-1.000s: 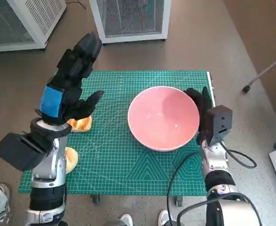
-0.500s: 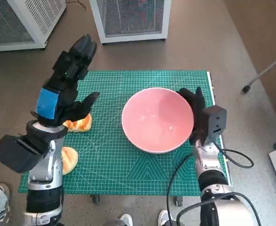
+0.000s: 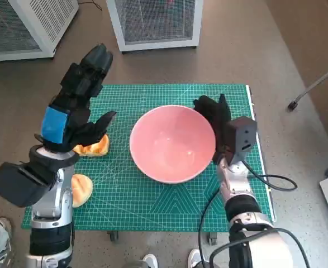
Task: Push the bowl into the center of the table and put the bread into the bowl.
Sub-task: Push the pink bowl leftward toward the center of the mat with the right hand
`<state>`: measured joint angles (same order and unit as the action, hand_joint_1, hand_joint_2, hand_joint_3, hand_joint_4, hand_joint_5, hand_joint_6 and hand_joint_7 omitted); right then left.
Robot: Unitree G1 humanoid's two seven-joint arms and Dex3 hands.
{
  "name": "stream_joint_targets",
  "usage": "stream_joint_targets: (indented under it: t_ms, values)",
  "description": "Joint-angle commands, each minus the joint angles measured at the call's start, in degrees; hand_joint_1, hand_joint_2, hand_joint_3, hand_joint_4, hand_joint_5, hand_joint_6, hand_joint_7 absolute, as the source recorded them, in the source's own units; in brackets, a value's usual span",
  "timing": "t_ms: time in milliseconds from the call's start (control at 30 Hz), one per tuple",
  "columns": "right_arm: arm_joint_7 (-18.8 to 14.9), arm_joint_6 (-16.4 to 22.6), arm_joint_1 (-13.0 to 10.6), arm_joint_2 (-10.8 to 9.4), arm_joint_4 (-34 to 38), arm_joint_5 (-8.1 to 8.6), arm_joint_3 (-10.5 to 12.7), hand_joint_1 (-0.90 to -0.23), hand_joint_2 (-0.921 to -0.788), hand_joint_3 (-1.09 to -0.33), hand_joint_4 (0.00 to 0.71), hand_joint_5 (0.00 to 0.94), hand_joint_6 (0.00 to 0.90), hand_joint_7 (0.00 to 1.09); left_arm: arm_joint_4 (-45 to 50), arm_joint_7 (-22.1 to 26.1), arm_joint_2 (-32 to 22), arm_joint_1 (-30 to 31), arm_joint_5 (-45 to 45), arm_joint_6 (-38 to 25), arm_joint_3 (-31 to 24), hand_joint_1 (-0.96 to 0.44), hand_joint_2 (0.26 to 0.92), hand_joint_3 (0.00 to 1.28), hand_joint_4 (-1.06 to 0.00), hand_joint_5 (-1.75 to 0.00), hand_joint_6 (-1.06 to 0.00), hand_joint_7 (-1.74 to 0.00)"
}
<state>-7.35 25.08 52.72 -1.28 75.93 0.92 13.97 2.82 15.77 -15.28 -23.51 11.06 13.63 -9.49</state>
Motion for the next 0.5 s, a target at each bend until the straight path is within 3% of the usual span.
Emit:
stream_joint_targets:
  t_ms: [33,500]
  values:
    - [0.4,-1.44,-0.42,-1.01,0.68,0.14,0.15,-0.568,-0.921,-0.697,0.256,0.007,0.394,0.02,1.63,0.06,-0.56,0.67,0.81,-0.8,-0.64,-0.64,0.921,0.36,-0.22,0.0,-0.17,-0.28]
    - [0.38,-2.12,0.3,-2.11,0.64,-0.23,-0.3,-0.583,-0.921,-0.692,0.259,0.005,0.397,0.02,3.41,-0.08,-0.99,1.87,0.67,-1.72,-1.31,-0.65,0.921,0.37,-0.21,0.0,-0.16,-0.3]
